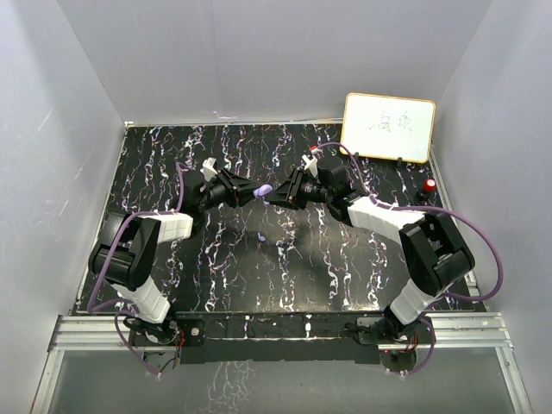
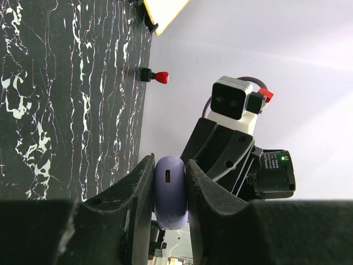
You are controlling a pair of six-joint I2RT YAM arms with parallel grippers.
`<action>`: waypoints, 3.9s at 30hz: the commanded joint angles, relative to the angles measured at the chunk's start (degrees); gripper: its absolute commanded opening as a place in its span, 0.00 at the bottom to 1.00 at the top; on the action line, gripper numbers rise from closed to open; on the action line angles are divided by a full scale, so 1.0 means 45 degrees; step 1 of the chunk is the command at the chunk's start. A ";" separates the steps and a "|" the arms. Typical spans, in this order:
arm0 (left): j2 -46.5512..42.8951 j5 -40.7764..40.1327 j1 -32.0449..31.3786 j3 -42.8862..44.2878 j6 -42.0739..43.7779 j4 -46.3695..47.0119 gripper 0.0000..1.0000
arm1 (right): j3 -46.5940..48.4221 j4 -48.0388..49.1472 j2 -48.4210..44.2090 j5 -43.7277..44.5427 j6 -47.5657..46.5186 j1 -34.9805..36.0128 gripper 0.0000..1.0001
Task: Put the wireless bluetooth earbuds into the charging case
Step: Place the earbud in the charging case.
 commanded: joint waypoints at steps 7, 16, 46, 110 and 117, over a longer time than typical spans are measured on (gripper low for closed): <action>-0.0369 0.0195 -0.0076 0.0272 0.0084 0.0137 0.00 | -0.0001 0.1093 -0.0367 0.0052 0.0124 -0.0095 0.13; -0.0338 0.0187 -0.0092 0.0321 0.0063 0.0194 0.00 | -0.0096 0.1260 -0.0271 0.0086 0.0271 -0.0095 0.13; -0.0429 0.0080 -0.0389 0.0631 0.0290 -0.0215 0.00 | -0.0055 0.1136 -0.0193 0.0321 0.0328 -0.0095 0.12; -0.0716 -0.0224 -0.0780 0.0313 0.0853 -0.0751 0.00 | -0.1208 0.2960 -0.0967 0.1490 0.2264 -0.0270 0.12; -0.0801 -0.0332 -0.0819 0.0356 0.1051 -0.1019 0.00 | -0.1259 0.3167 -0.0887 0.1466 0.2497 -0.0271 0.12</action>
